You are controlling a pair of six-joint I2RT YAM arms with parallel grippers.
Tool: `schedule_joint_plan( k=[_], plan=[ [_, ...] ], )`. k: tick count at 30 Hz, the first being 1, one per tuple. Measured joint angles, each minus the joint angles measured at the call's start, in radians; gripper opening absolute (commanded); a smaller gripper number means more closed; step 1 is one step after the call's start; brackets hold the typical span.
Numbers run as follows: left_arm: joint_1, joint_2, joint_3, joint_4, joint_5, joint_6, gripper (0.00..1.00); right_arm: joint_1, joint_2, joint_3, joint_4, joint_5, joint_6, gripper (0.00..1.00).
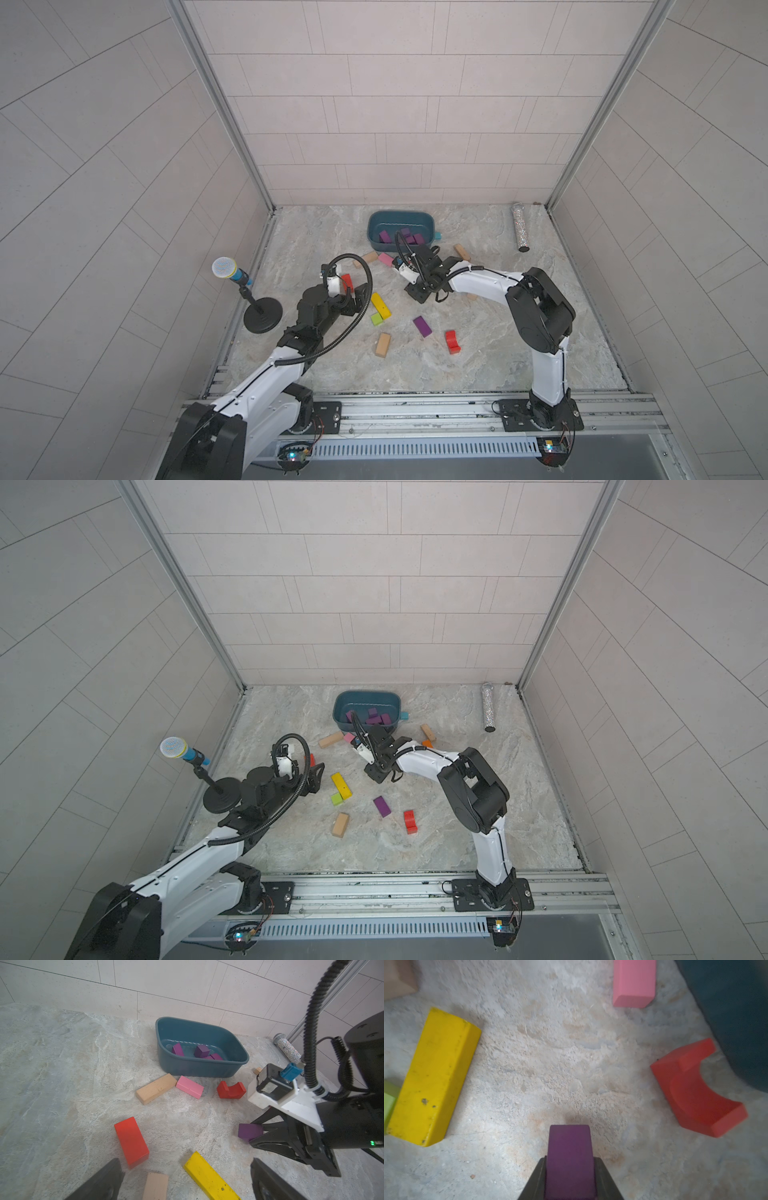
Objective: Pick purple bricks into the storage bin
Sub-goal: Pick up the building block from the center of the board, then place the building block in the storage box.
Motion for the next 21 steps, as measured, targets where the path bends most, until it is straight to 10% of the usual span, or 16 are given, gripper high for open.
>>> schedule_joint_plan(
  k=[21],
  plan=[
    [0.000,0.000,0.000,0.000,0.000,0.000,1.00,-0.087,0.059,0.483,-0.032,0.035,-0.006,0.09]
  ],
)
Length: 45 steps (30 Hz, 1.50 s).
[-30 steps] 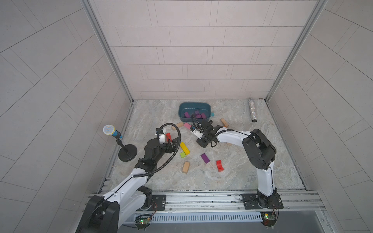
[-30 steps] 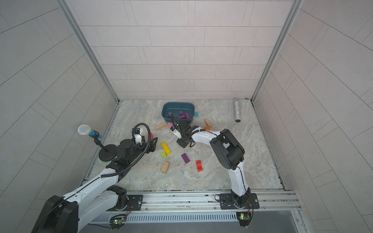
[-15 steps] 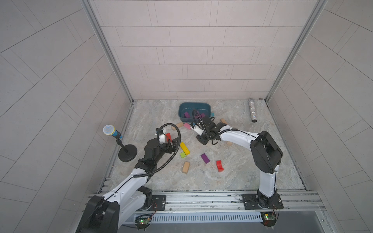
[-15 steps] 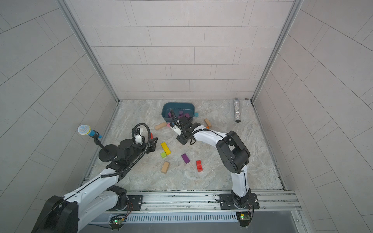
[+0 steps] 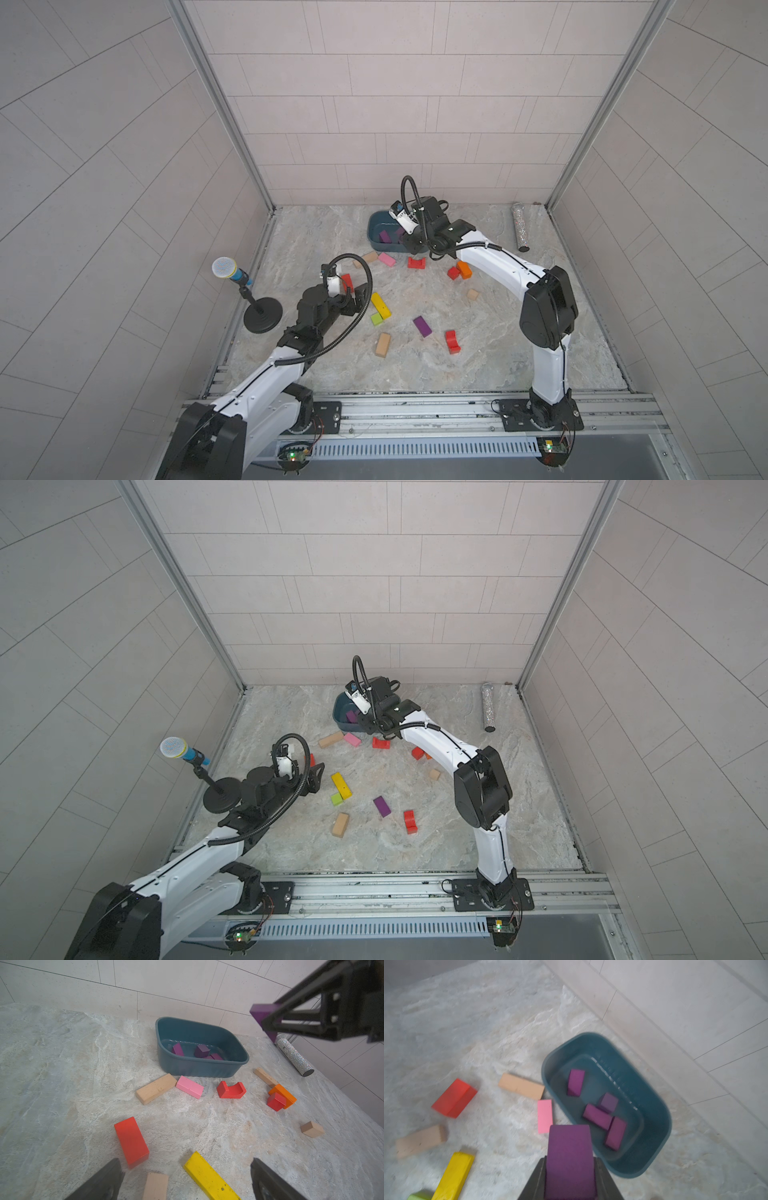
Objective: Pick purple bricks into the storage bin
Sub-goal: Place the building block in the storage box.
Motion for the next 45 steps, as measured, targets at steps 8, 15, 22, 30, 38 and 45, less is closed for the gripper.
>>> schedule_joint_plan(
  k=[8,15,22,30,38,45],
  plan=[
    [0.000,-0.009,0.000,-0.005,-0.003,0.001,1.00,-0.073,0.265,0.312,-0.048,0.003,0.017,0.05],
    [0.001,-0.002,0.000,0.000,-0.004,0.001,1.00,-0.160,0.517,0.650,-0.169,0.010,0.061,0.04],
    [0.001,0.020,0.000,0.001,-0.004,0.001,1.00,-0.217,0.621,0.771,-0.235,-0.007,0.090,0.01],
    [0.001,0.023,0.000,0.002,-0.005,0.001,1.00,-0.215,0.678,0.773,-0.240,-0.026,0.121,0.00],
    [0.001,0.023,0.000,0.002,-0.005,0.001,1.00,-0.215,0.680,0.775,-0.242,-0.027,0.131,0.37],
    [0.001,0.023,0.000,0.002,-0.005,0.002,1.00,-0.216,0.680,0.775,-0.243,-0.028,0.137,0.56]
  ],
)
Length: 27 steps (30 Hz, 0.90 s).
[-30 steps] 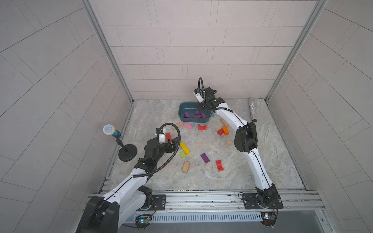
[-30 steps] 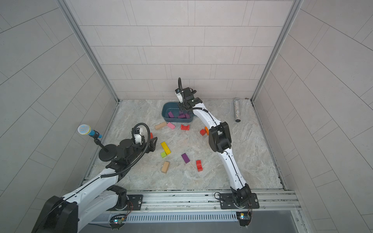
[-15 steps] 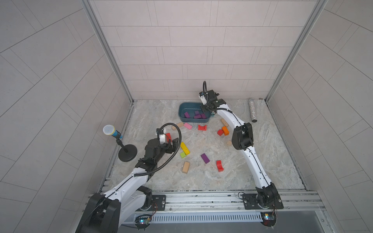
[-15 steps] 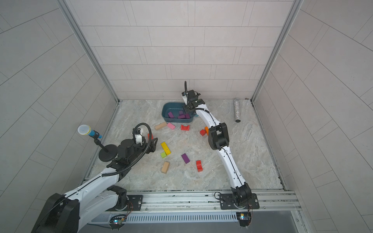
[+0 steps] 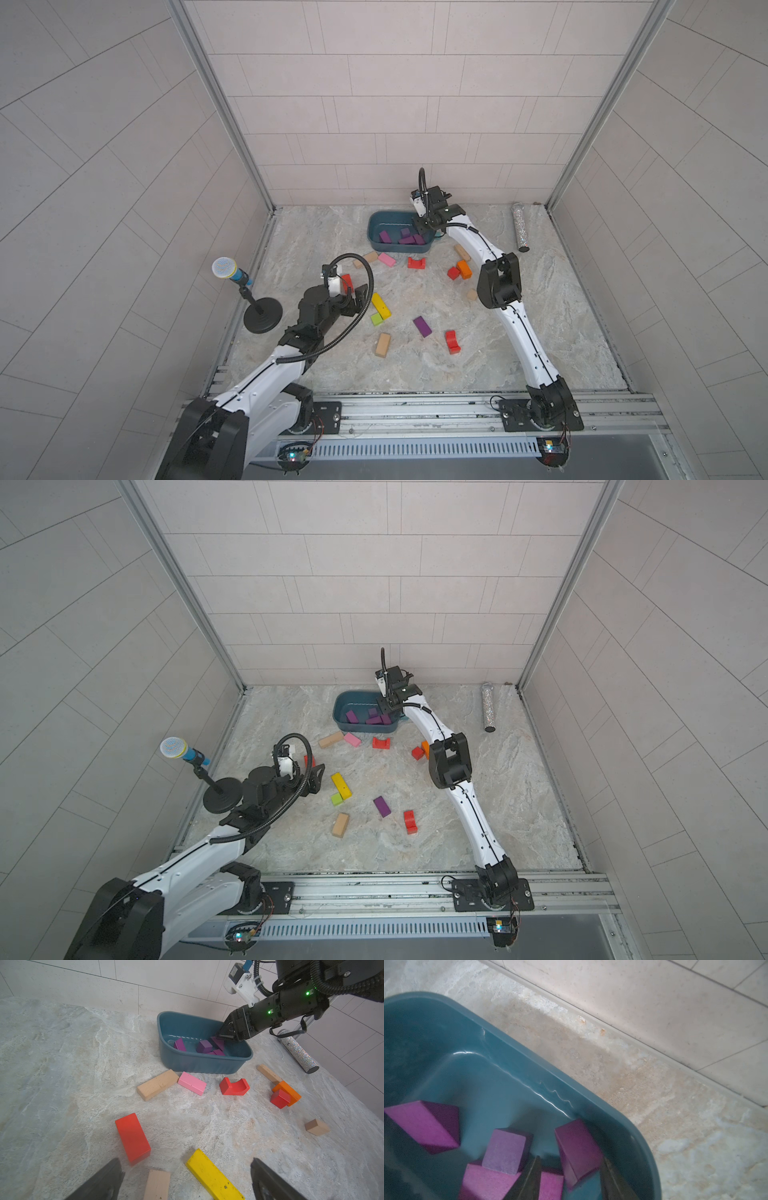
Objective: Pick purple bricks into the storage bin
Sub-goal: Place the building block in the storage box.
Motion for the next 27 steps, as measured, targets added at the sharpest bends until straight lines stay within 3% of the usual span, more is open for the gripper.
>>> schedule_joint_plan(
  k=[10,16,23,27],
  plan=[
    [0.000,-0.003,0.000,-0.001,0.000,0.000,1.00,0.010,-0.022,-0.009,-0.010,-0.002,-0.018,0.62],
    [0.000,-0.019,0.000,-0.001,0.000,0.000,1.00,0.041,-0.205,-0.149,-0.021,-0.026,-0.055,0.64],
    [0.000,-0.021,0.000,0.000,0.001,-0.001,1.00,0.097,-0.641,-0.636,0.134,-0.010,-0.073,0.65],
    [0.000,-0.021,0.000,0.000,0.003,-0.001,1.00,0.134,-0.819,-0.879,0.214,-0.004,-0.072,0.65]
  ],
)
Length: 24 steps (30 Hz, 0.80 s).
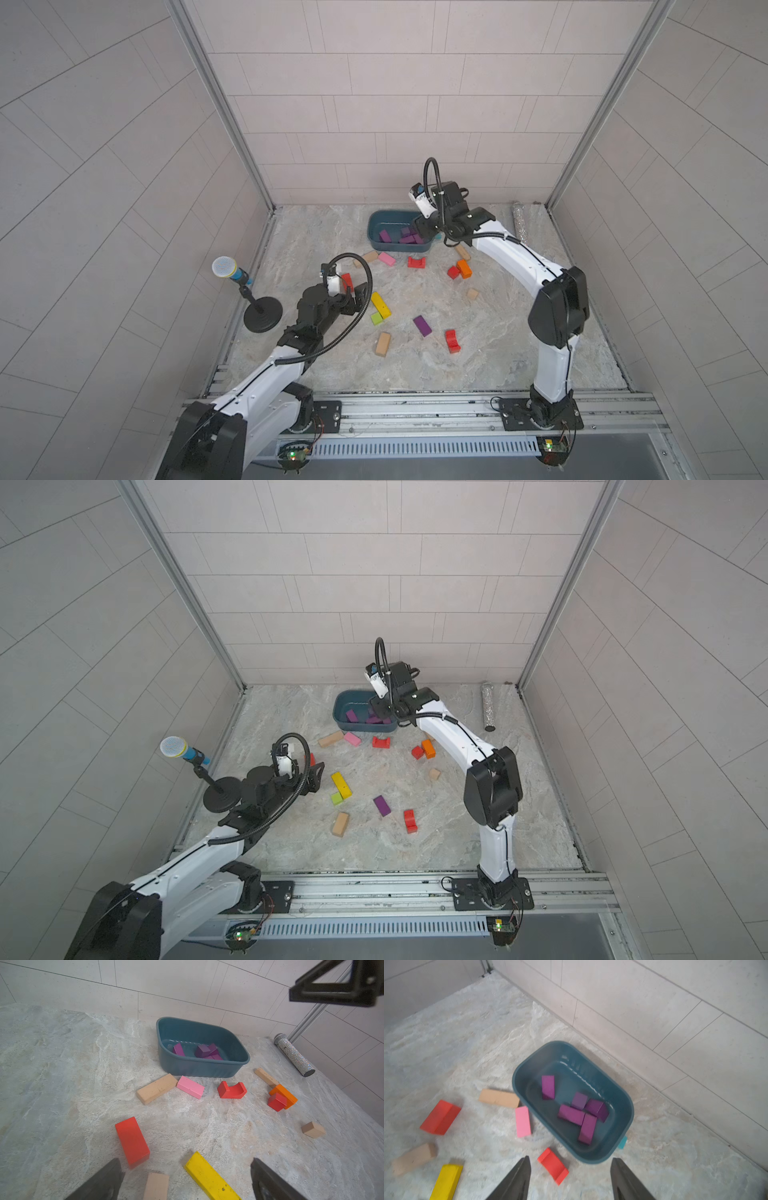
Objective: Pick purple bricks into the storage bin
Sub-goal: Place the building block in the storage box, then pick up the building block from the center of the board.
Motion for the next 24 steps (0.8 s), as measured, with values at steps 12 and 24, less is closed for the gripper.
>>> schedule_joint_plan(
  k=[12,24],
  plan=[
    [0.000,0.001,0.000,0.001,0.005,0.000,1.00,0.192,-0.269,-0.608,0.148,0.035,0.059,0.65],
    [0.000,-0.002,0.000,0.007,0.009,-0.001,1.00,0.289,-0.300,-0.851,0.241,0.073,0.171,0.62]
  ],
)
